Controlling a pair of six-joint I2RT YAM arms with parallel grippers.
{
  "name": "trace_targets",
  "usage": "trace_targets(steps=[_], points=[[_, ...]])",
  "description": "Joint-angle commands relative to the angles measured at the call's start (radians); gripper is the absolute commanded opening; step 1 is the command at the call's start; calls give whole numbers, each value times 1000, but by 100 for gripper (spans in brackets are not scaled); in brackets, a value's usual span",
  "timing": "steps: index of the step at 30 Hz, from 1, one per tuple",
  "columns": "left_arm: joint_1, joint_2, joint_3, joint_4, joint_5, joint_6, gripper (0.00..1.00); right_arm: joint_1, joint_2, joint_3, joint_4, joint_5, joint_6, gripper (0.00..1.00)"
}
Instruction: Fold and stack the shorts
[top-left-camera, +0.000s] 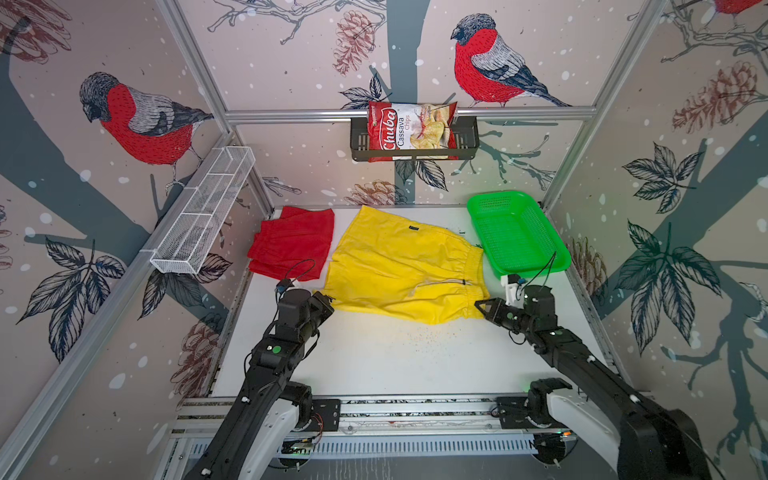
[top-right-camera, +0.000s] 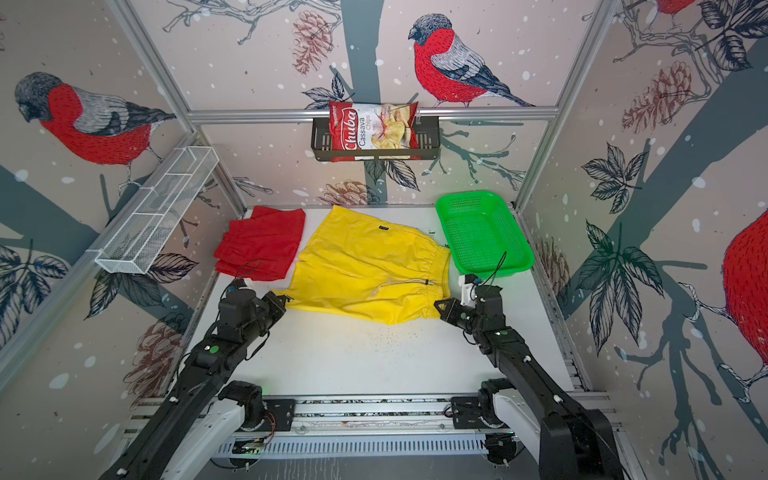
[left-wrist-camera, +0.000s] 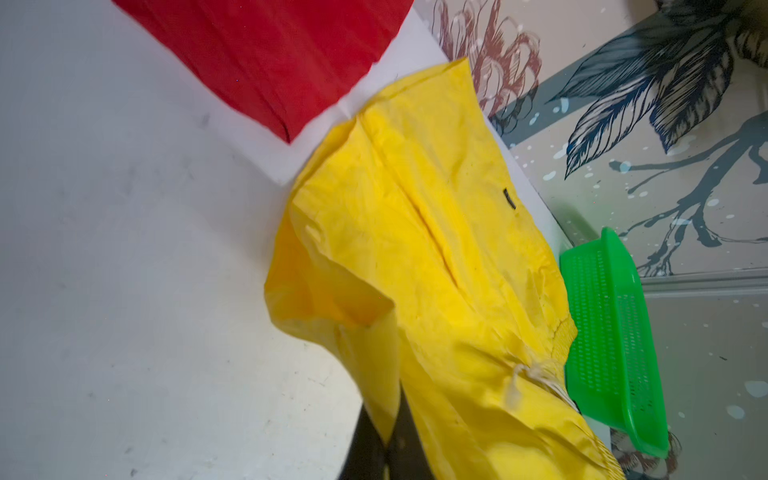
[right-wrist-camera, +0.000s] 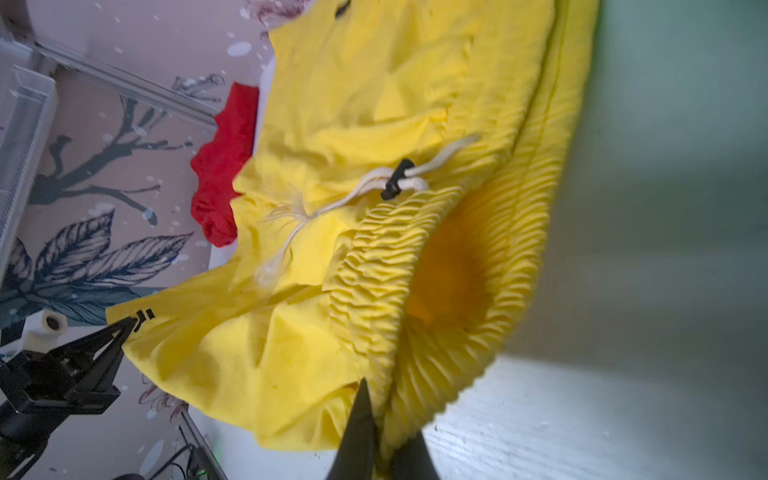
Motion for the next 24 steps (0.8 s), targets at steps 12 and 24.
trace_targets(steps=[12, 24], points=[[0, -68, 84, -192, -134, 116, 0, -15, -110, 18, -412, -160, -17, 0], [0, -107, 66, -226, -104, 115, 0, 78, -211, -43, -508, -32, 114, 0]])
